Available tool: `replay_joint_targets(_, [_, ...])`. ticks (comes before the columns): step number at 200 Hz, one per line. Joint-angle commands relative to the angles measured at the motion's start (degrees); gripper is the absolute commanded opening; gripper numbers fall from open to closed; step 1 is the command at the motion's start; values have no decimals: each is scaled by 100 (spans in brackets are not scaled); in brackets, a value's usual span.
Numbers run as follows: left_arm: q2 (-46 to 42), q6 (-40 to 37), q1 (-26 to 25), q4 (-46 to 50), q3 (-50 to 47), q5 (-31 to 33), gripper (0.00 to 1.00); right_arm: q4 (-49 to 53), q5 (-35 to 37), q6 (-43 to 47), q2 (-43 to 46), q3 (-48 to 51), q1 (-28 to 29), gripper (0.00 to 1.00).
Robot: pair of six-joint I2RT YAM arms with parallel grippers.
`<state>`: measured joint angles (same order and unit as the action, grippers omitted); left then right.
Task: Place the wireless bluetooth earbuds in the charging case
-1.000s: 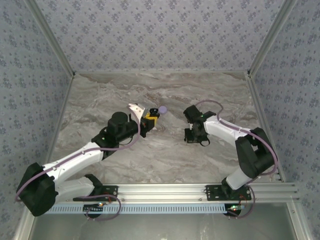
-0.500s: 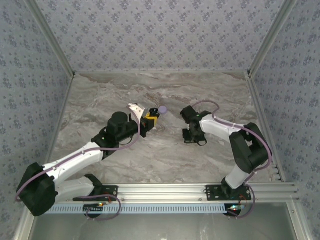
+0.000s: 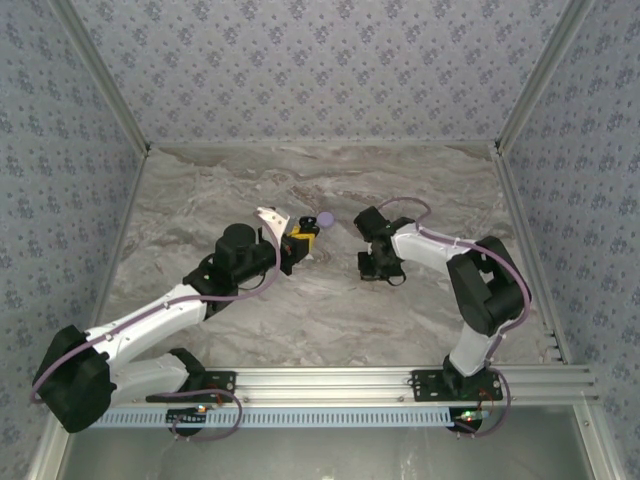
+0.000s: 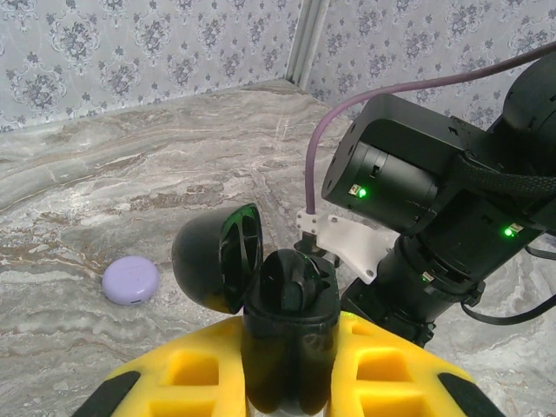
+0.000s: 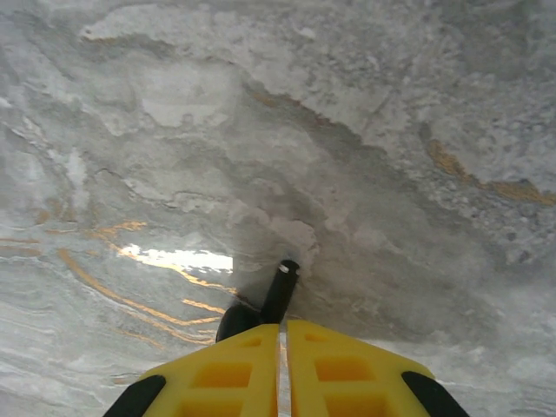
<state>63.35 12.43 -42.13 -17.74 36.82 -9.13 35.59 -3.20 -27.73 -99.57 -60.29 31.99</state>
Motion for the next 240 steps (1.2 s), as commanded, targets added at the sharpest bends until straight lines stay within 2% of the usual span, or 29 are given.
replay_joint_targets(1, [-115,-74,-29,-28,119,68,16,-79,-318,-82,-142,-142,33,13])
replay_joint_targets(105, [-157,-88,-29,0,111,94,16,-626,-826,-102,-415,-601,34,16])
replay_joint_targets(153, [-170,-102,-38,25,114,93,16,-391,-572,393,-122,-752,2,22])
replay_joint_targets(240, [-165,-109,-35,7,133,95,16,0,-398,582,-858,-1422,-180,5])
